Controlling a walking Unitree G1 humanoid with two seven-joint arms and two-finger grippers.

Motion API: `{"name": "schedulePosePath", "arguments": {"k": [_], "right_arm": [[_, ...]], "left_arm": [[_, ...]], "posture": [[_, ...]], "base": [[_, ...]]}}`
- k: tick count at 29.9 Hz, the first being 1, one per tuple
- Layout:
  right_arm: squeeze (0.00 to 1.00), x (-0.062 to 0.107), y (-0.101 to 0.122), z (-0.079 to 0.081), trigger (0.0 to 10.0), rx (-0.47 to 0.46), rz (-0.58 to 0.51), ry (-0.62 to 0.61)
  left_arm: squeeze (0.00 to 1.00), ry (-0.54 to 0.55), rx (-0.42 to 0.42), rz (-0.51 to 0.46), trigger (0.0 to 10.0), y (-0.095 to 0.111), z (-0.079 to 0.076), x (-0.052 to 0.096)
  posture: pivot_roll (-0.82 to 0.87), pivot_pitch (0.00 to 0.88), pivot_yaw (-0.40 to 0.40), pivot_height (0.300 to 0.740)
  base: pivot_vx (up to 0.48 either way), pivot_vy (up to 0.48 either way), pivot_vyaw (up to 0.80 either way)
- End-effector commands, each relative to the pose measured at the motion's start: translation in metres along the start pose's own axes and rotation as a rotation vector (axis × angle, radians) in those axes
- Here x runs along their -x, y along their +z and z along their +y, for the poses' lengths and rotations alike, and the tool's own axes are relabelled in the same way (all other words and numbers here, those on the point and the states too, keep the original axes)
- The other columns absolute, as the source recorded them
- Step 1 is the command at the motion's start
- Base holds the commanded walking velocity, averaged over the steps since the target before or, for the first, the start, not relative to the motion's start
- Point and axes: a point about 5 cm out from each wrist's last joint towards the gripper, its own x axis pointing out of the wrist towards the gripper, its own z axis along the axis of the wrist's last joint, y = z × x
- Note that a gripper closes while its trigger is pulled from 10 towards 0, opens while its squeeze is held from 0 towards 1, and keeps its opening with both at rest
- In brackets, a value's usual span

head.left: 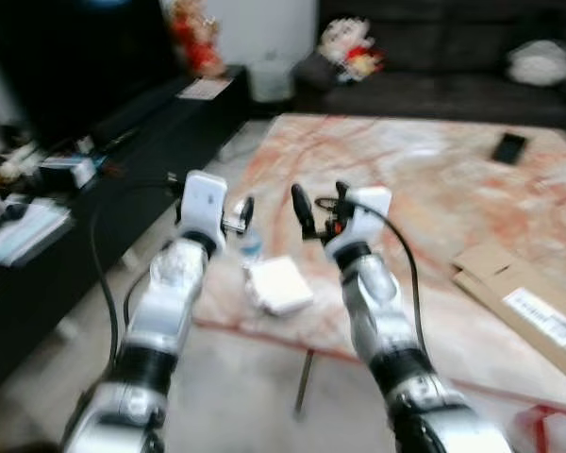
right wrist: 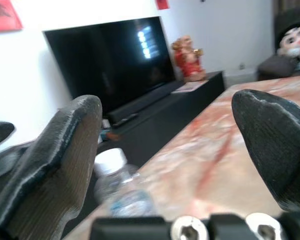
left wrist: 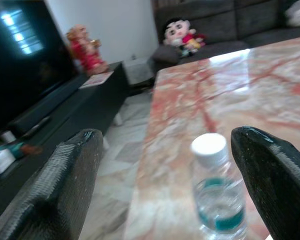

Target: Picking trash to rubbish bin

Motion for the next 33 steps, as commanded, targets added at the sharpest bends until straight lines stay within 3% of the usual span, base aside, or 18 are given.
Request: {"name": "schedulePosePath", "arguments": {"k": [1, 17, 33], "right_arm": [[0.00, -0.004, 0.006, 0.003, 10.0, 0.006, -0.017, 0.015], [0.00, -0.004, 0.005, 0.007, 10.0, -0.001, -0.016, 0.020], [0.00, -0.004, 0.006, 0.005, 10.0, 0.013, -0.015, 0.016]], "left_arm": [[0.00, 0.024, -0.004, -0.002, 10.0, 0.005, 0.006, -0.006], [0.00, 0.078, 0.036, -0.084, 10.0, 0.015, 0.013, -0.010], [0.00, 0.093, 0.018, -0.132, 10.0, 0.019, 0.014, -0.004]], "posture": [[0.10, 0.000, 0.054, 0.740], [0.10, 0.000, 0.051, 0.740], [0.08, 0.000, 0.057, 0.740]], "base": [[0.000, 0.000, 0.00], [0.000, 0.000, 0.00], [0.388, 0.000, 0.00]]}}
